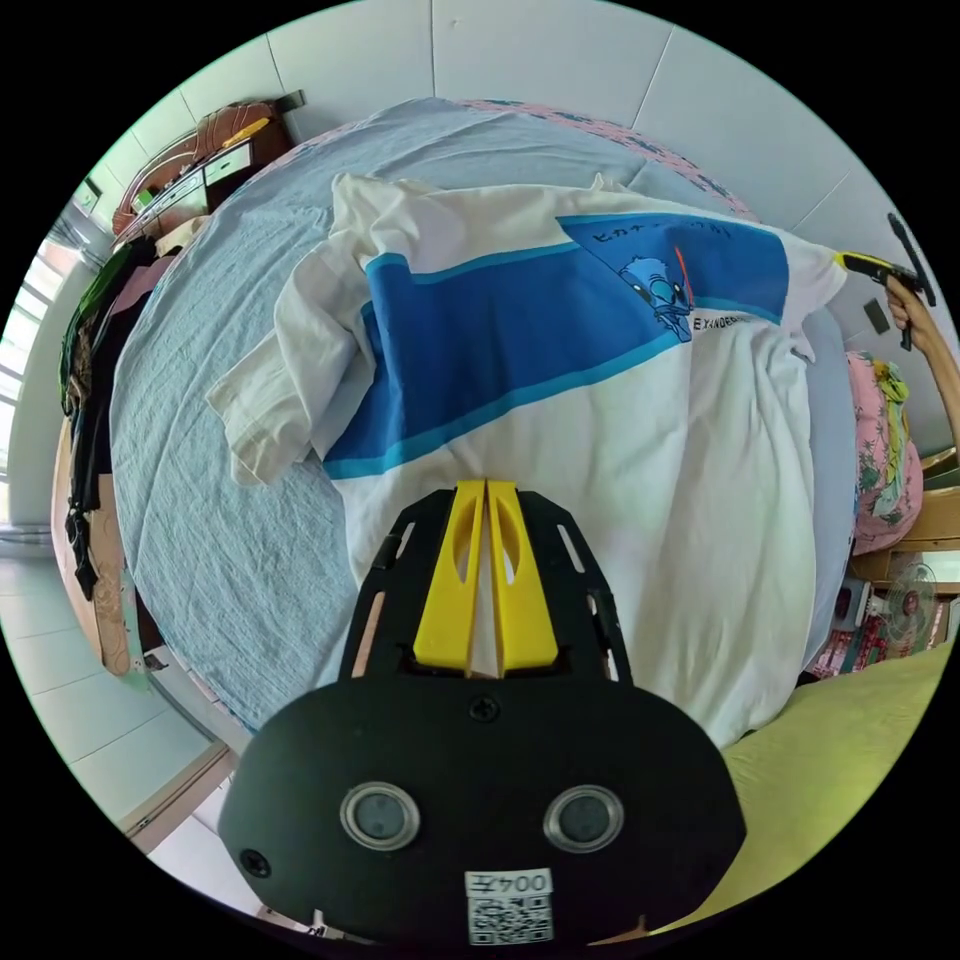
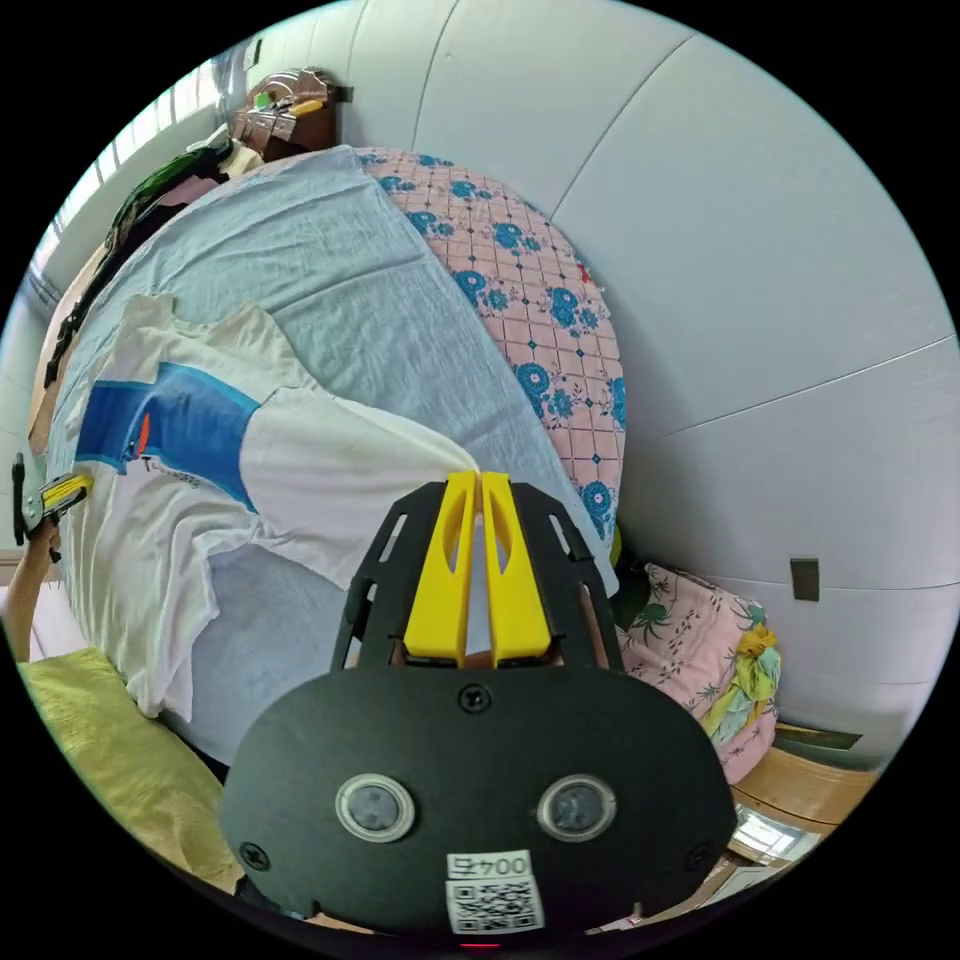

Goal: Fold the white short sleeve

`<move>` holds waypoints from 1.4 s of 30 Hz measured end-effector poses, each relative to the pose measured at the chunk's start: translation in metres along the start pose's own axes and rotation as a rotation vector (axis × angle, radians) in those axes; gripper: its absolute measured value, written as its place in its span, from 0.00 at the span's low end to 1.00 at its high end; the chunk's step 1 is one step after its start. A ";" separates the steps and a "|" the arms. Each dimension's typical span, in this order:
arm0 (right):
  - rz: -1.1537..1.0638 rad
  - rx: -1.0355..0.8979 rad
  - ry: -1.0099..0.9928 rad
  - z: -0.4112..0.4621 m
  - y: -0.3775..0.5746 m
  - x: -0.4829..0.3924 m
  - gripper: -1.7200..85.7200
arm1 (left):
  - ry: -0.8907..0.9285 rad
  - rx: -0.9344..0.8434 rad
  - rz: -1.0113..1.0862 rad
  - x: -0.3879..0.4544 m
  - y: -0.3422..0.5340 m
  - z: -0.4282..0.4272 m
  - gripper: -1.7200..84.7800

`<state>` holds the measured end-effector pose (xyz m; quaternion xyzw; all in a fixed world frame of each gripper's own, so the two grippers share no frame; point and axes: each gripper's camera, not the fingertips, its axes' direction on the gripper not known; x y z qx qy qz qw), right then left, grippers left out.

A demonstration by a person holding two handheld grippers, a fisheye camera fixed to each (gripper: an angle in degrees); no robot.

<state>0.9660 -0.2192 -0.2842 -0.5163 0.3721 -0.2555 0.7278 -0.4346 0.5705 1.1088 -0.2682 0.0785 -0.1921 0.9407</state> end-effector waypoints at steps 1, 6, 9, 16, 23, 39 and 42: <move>0.003 -0.011 0.004 0.012 -0.002 -0.001 0.02 | 0.001 -0.001 -0.002 -0.002 0.000 -0.003 0.02; 0.082 -0.139 0.021 0.117 -0.012 -0.014 0.06 | -0.006 -0.015 -0.015 -0.019 -0.001 -0.027 0.03; 0.191 -0.073 0.027 0.128 -0.002 -0.010 0.10 | -0.001 -0.026 -0.040 -0.030 -0.002 -0.042 0.03; 0.531 0.273 -0.228 0.059 0.091 0.009 0.11 | 0.193 -0.010 -0.084 -0.073 0.003 -0.083 0.10; 0.198 0.086 -0.571 0.043 0.194 -0.207 0.09 | 0.354 0.301 -0.416 -0.228 0.051 -0.185 0.15; -0.001 -0.152 -0.124 0.132 0.222 -0.391 0.01 | 0.537 0.195 -0.522 -0.345 -0.002 -0.159 0.16; 0.018 -0.192 -0.128 0.143 0.217 -0.392 0.01 | 0.532 0.205 -0.491 -0.328 -0.013 -0.164 0.12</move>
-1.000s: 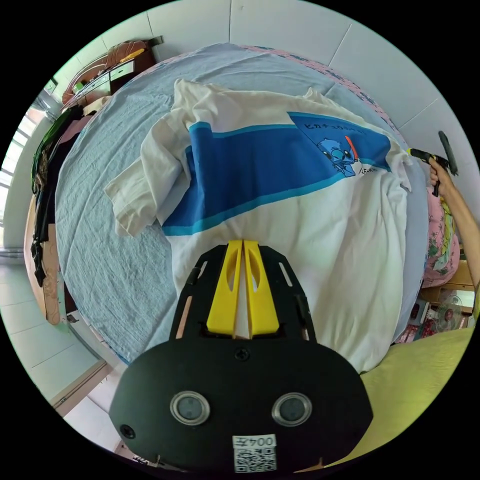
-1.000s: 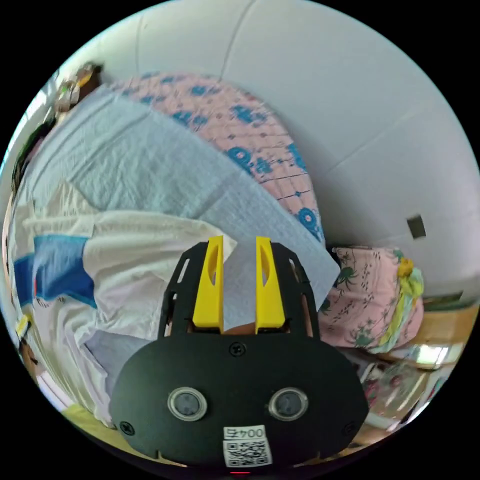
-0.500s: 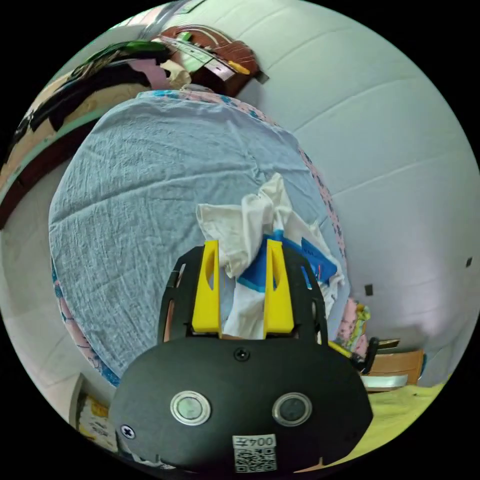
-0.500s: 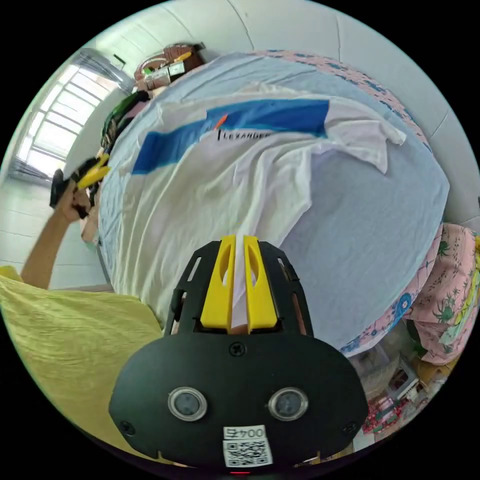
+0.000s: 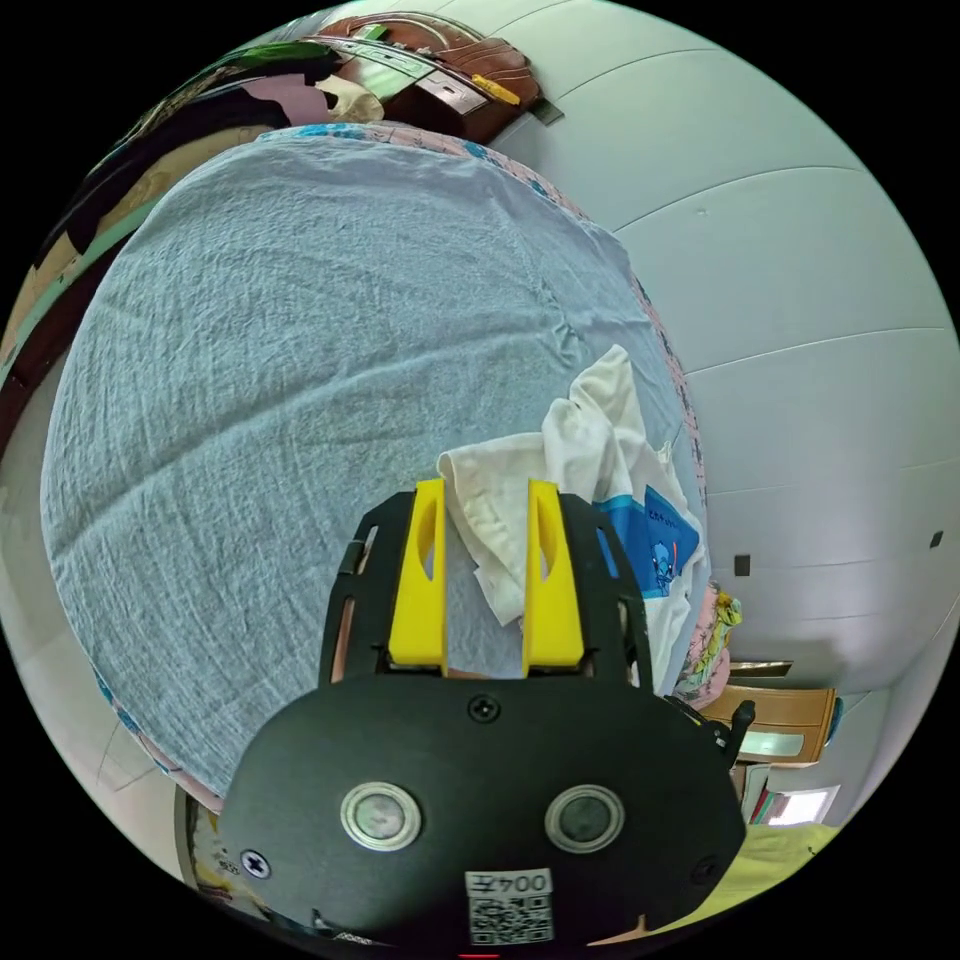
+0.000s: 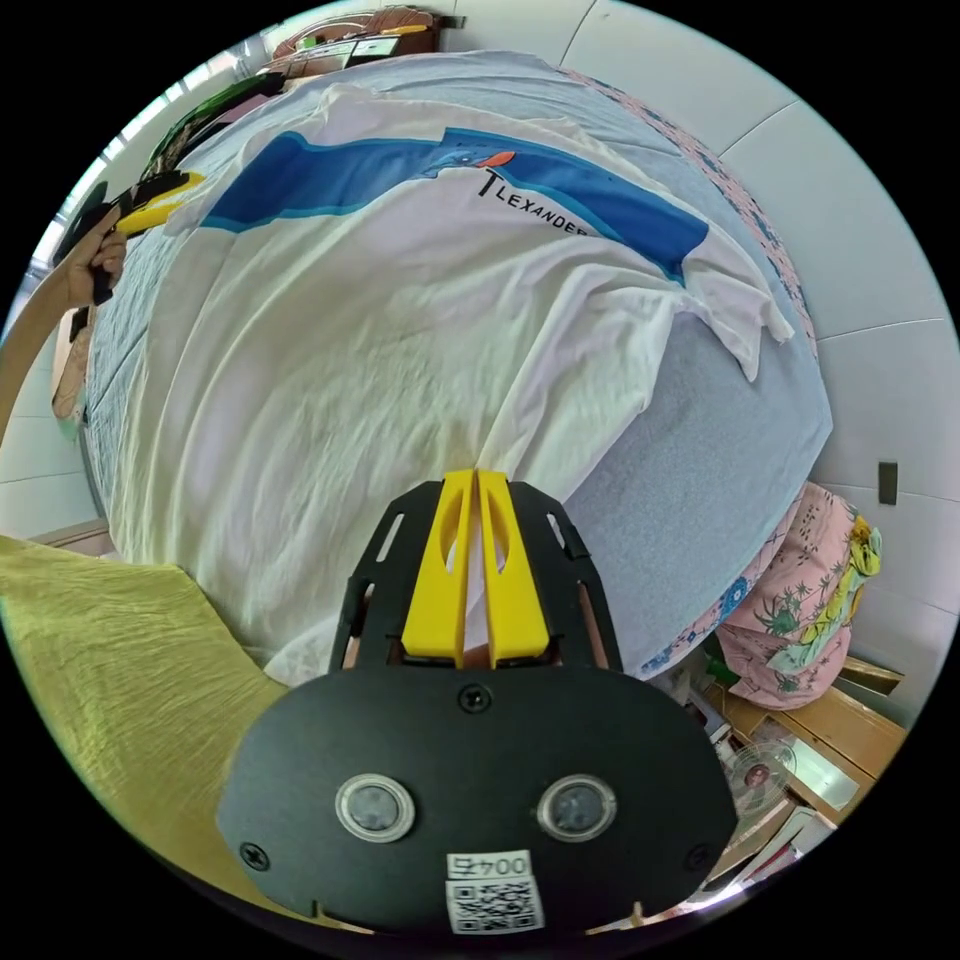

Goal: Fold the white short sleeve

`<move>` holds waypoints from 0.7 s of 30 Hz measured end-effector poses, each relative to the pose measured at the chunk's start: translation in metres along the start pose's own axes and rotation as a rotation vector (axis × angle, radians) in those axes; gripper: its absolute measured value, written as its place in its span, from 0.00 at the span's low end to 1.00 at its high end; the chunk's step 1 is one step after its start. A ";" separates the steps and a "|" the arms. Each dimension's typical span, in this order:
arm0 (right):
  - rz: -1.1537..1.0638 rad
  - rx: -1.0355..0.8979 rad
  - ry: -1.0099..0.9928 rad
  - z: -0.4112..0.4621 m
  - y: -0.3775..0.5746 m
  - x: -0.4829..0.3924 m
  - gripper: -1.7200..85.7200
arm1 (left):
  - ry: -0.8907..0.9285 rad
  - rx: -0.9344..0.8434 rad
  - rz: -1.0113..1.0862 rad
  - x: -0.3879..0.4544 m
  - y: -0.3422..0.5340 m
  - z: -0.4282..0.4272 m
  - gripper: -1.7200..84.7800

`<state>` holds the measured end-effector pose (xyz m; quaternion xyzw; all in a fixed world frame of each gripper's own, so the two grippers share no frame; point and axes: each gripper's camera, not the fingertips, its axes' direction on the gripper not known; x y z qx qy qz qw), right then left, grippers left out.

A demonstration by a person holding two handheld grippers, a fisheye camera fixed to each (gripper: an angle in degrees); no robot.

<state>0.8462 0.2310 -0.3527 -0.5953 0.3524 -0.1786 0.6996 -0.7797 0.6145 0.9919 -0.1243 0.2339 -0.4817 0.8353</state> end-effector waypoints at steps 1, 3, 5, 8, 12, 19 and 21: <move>0.004 -0.007 -0.004 0.002 -0.001 0.000 0.01 | -0.001 -0.001 0.013 0.005 0.000 0.002 0.10; 0.014 -0.028 -0.022 0.009 -0.005 0.003 0.01 | -0.033 0.007 0.064 0.031 0.000 0.001 0.05; 0.017 -0.036 -0.035 0.014 -0.007 0.005 0.01 | -0.054 0.045 0.100 0.056 0.001 -0.012 0.04; 0.028 -0.046 -0.056 0.022 -0.008 0.009 0.01 | -0.123 0.102 0.190 0.106 -0.004 -0.050 0.03; 0.047 -0.055 -0.078 0.030 -0.010 0.014 0.01 | -0.260 0.164 0.342 0.169 -0.016 -0.105 0.03; 0.072 -0.068 -0.113 0.039 -0.010 0.023 0.01 | -0.496 0.140 0.407 0.184 -0.033 -0.111 0.03; 0.073 -0.074 -0.119 0.041 -0.010 0.026 0.01 | -0.556 0.087 0.395 0.170 -0.040 -0.086 0.03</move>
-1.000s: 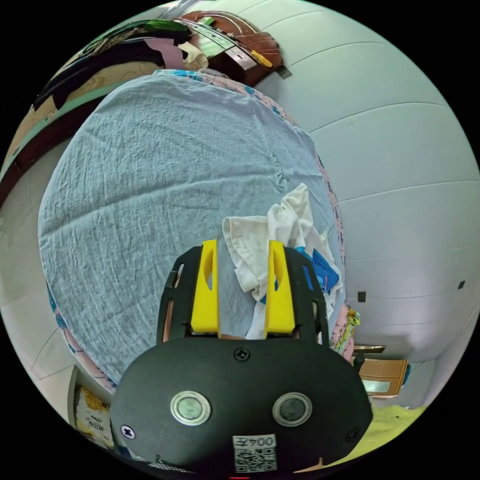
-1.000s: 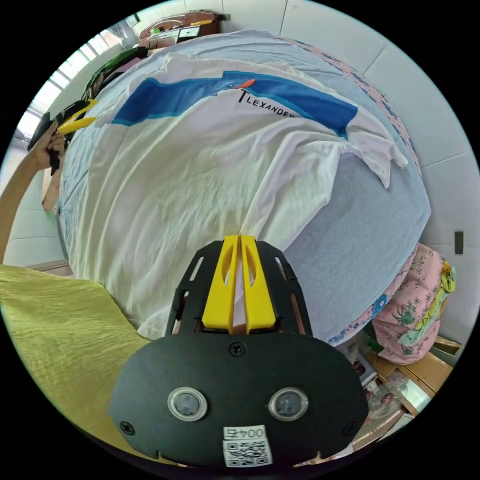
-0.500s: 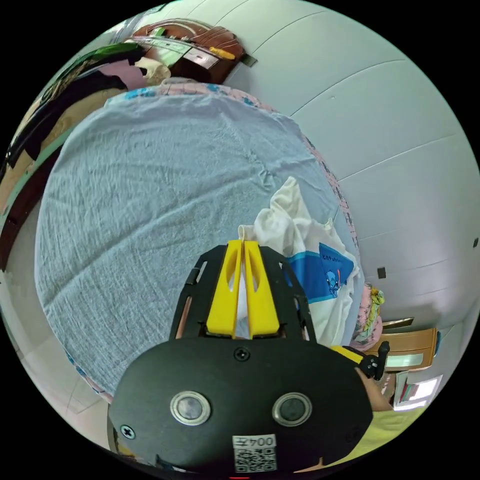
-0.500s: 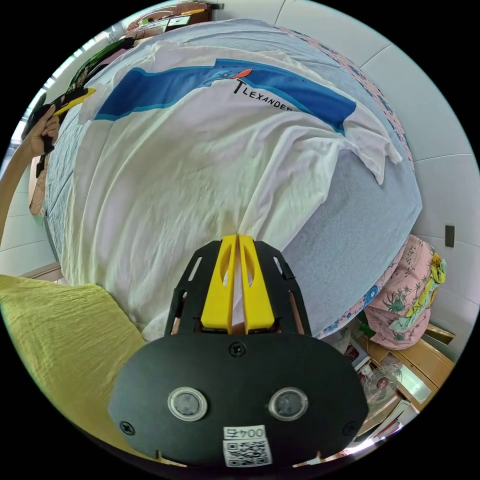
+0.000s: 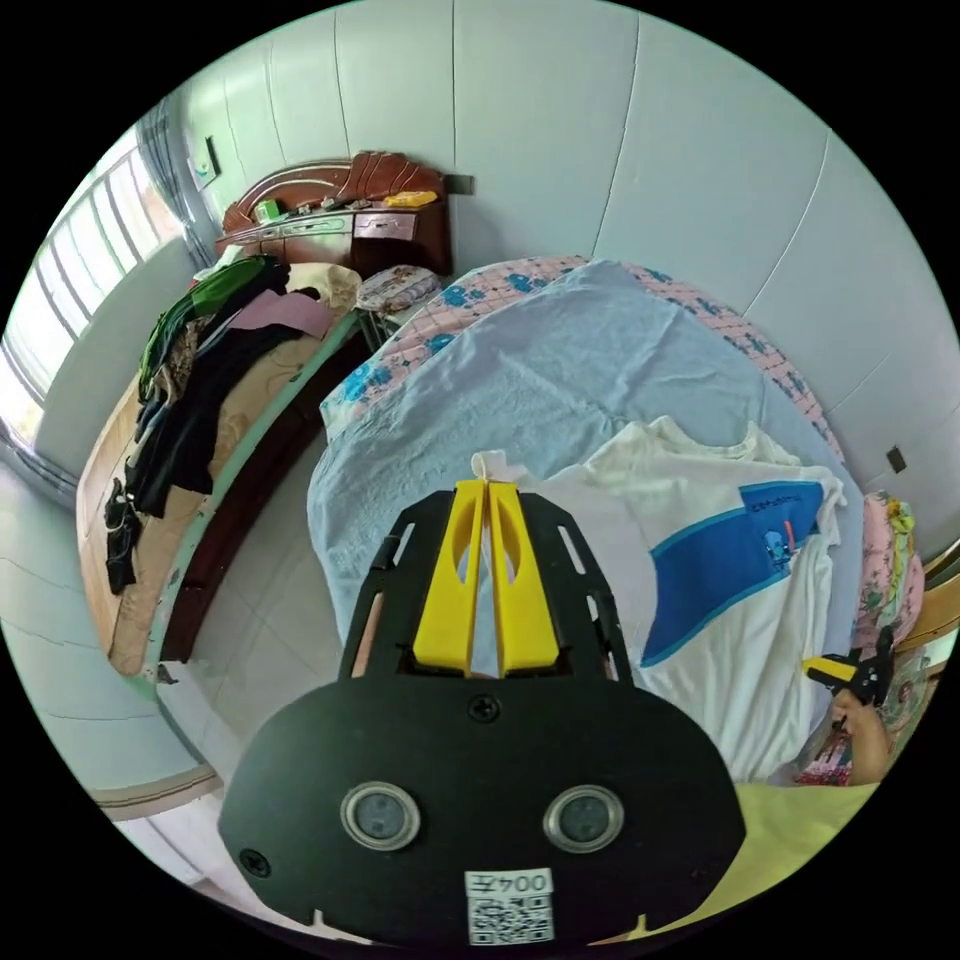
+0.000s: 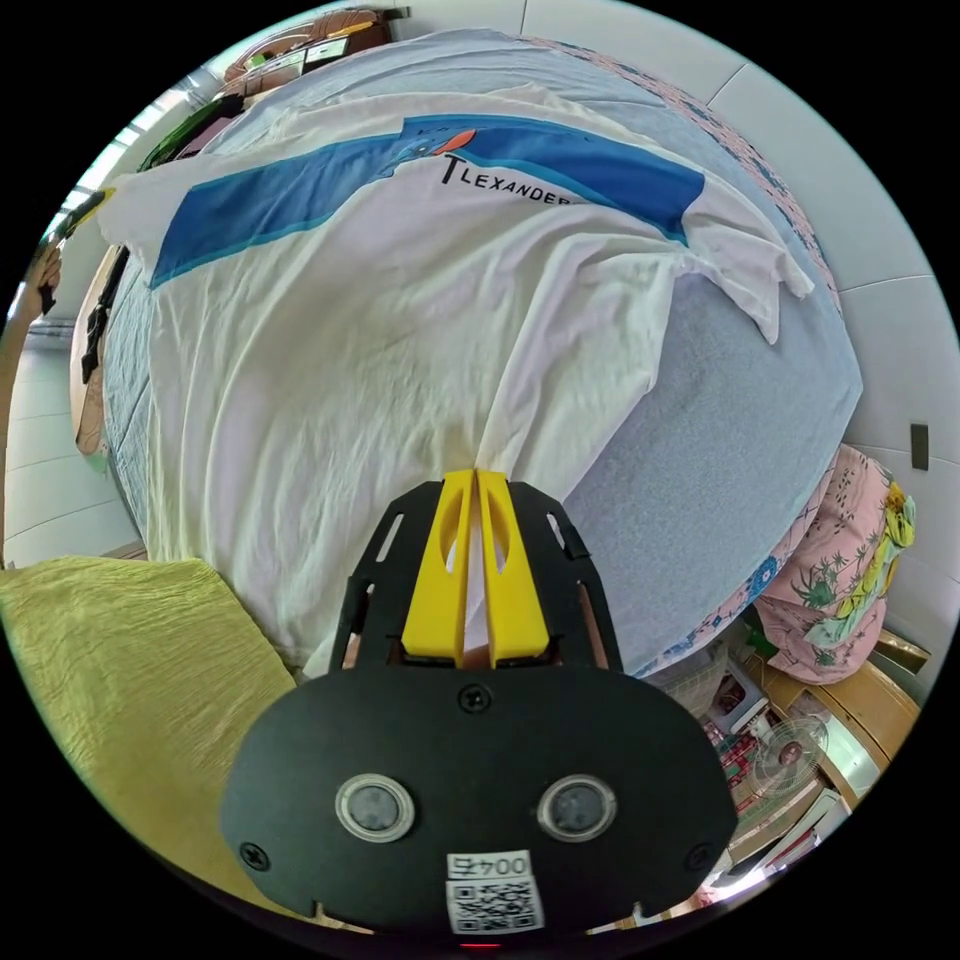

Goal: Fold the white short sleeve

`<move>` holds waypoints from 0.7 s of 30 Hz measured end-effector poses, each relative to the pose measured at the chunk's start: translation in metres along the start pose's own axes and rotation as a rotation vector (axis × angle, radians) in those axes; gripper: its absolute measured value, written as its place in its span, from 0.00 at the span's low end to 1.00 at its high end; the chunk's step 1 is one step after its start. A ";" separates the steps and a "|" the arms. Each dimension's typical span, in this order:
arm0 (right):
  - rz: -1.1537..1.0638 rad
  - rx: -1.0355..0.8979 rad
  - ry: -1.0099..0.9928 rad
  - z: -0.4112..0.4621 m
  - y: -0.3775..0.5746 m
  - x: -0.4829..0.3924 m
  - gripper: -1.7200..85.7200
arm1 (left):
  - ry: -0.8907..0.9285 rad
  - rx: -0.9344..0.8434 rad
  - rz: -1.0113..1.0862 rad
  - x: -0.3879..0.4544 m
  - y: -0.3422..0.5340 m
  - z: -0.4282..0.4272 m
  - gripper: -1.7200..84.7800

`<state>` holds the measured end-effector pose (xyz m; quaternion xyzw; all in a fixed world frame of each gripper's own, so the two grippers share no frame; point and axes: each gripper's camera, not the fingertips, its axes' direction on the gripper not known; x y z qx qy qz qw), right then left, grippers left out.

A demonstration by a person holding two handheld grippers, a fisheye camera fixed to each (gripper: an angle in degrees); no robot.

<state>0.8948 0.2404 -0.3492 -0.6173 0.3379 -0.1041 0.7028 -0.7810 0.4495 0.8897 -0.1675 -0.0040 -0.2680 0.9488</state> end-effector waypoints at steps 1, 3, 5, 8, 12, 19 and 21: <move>-0.001 -0.003 0.000 0.000 0.000 0.001 0.01 | -0.002 -0.016 -0.003 -0.001 0.000 0.010 0.03; -0.004 -0.017 -0.001 0.001 -0.001 0.003 0.01 | -0.019 -0.100 -0.027 -0.004 0.003 0.054 0.04; -0.008 -0.029 0.001 0.001 -0.002 0.005 0.01 | -0.026 -0.152 -0.041 -0.005 0.008 0.085 0.04; -0.016 -0.041 -0.002 0.000 -0.002 0.009 0.01 | -0.025 -0.212 -0.069 -0.008 0.018 0.118 0.06; 0.002 -0.041 -0.043 -0.004 0.003 0.023 0.01 | -0.001 -0.198 -0.160 -0.023 0.030 0.118 0.10; 0.019 0.048 -0.110 -0.013 0.029 0.046 0.02 | 0.052 -0.043 -0.292 -0.048 0.065 0.064 0.12; 0.042 0.087 -0.195 -0.023 0.050 0.069 0.03 | 0.099 -0.004 -0.292 -0.054 0.084 0.046 0.11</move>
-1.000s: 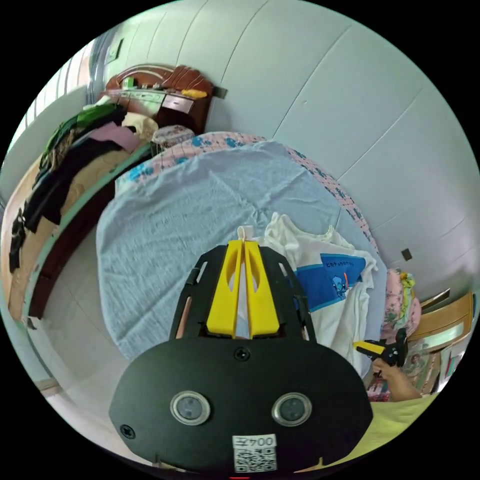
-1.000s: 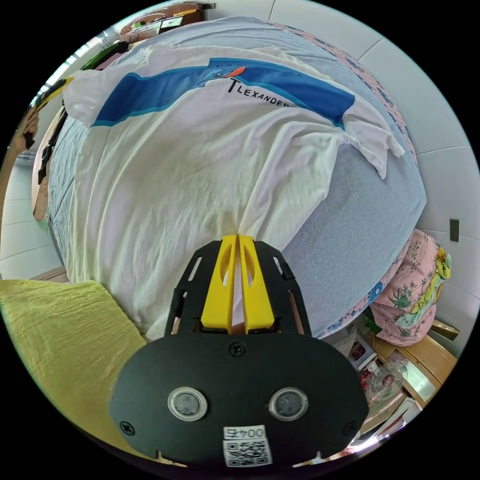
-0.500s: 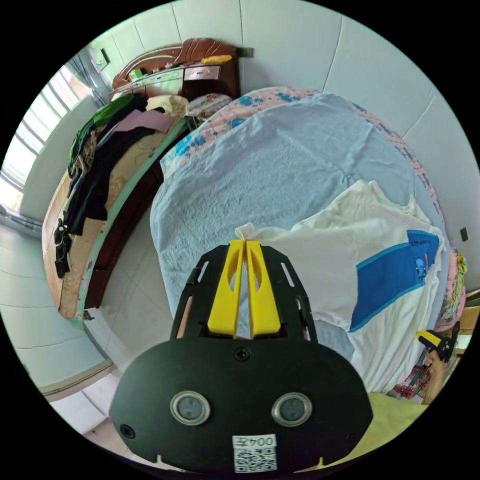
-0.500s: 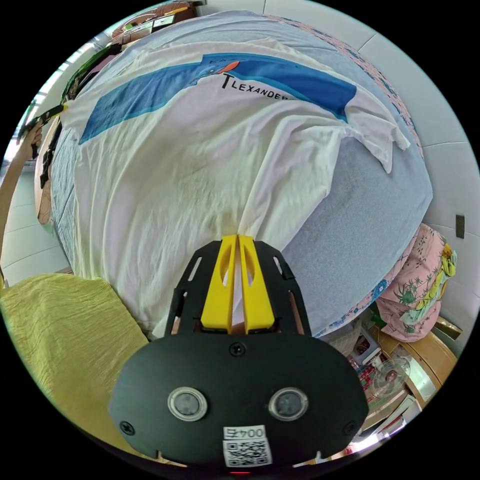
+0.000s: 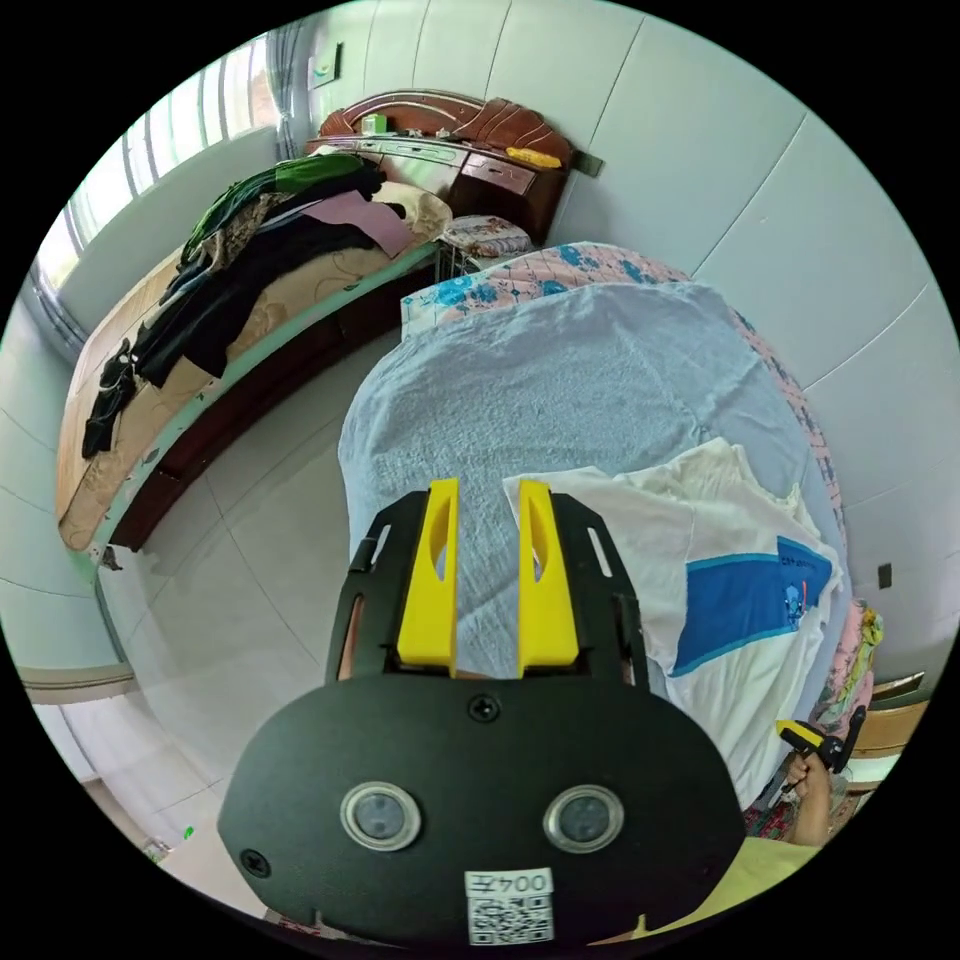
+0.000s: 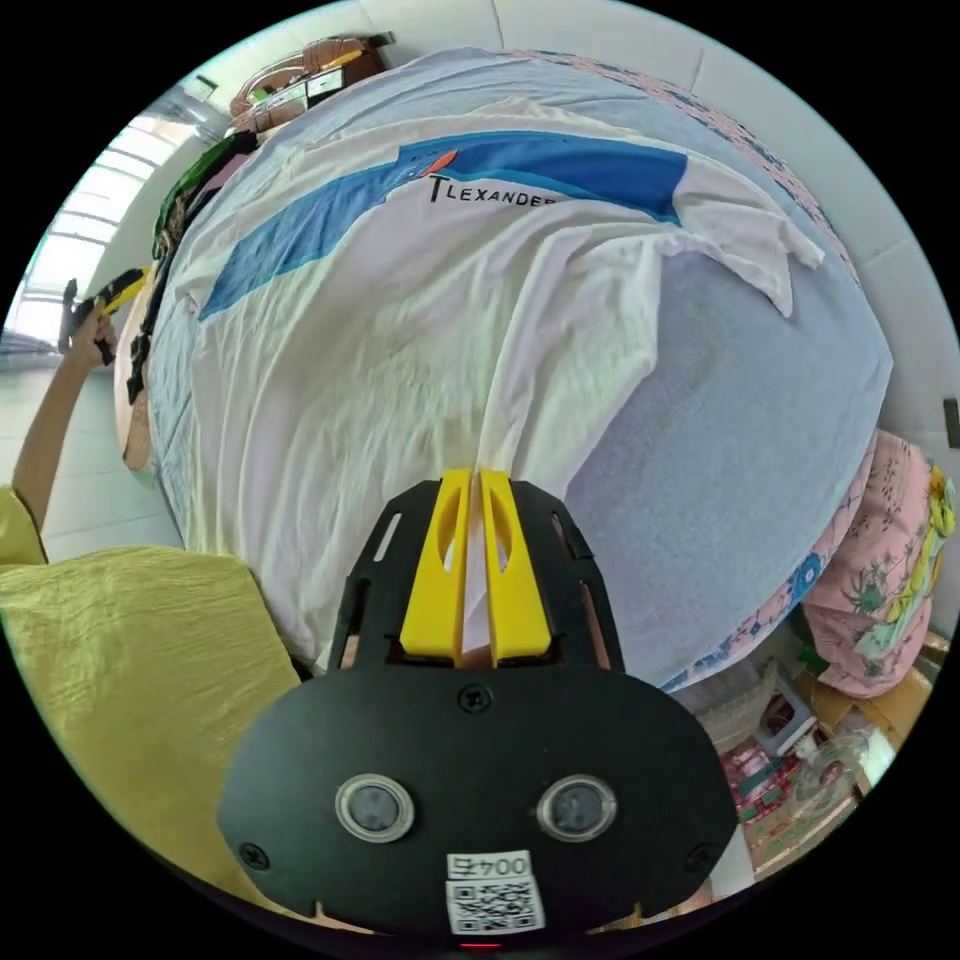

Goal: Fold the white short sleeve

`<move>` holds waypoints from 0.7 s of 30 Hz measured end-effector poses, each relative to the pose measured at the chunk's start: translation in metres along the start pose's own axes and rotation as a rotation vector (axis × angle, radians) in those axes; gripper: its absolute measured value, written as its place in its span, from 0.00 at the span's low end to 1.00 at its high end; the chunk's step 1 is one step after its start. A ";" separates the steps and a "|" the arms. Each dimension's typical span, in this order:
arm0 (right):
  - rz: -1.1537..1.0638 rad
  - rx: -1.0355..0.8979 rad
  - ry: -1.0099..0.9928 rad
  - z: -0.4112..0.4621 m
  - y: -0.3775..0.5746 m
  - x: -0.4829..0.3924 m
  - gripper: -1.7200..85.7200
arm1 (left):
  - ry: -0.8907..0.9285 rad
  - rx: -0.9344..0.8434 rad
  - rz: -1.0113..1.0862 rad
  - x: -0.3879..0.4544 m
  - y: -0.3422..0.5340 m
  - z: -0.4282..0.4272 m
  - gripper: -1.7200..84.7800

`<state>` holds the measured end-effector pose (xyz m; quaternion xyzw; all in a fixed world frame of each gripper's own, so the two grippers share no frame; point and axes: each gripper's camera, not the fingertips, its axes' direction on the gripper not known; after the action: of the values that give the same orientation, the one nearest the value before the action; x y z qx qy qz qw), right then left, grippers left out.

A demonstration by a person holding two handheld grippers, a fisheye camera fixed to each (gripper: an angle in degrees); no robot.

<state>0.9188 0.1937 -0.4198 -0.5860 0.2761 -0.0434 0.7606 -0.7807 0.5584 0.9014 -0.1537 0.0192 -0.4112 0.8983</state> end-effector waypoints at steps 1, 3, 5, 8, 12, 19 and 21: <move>0.020 0.036 -0.022 -0.009 0.008 0.007 0.03 | 0.010 0.005 0.010 -0.001 0.005 -0.004 0.11; 0.147 0.172 -0.101 -0.041 0.051 0.041 0.05 | 0.083 0.015 0.089 0.008 0.031 -0.017 0.10; 0.209 0.217 -0.124 -0.054 0.088 0.062 0.08 | 0.156 -0.011 0.173 0.027 0.059 -0.018 0.10; 0.257 0.168 -0.117 -0.053 0.140 0.076 0.11 | 0.302 -0.094 0.316 0.078 0.127 -0.010 0.08; 0.240 0.166 -0.131 -0.045 0.182 0.064 0.12 | 0.492 -0.215 0.467 0.154 0.237 0.006 0.06; 0.375 0.234 -0.412 -0.047 0.198 0.103 0.11 | 0.516 -0.370 0.584 0.220 0.343 0.029 0.06; 0.346 0.208 -0.360 -0.056 0.194 0.109 0.06 | 0.530 -0.358 0.612 0.234 0.354 0.017 0.07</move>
<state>0.9337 0.1625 -0.6470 -0.4471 0.2265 0.1640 0.8496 -0.3636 0.6061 0.8353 -0.1836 0.3644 -0.1417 0.9019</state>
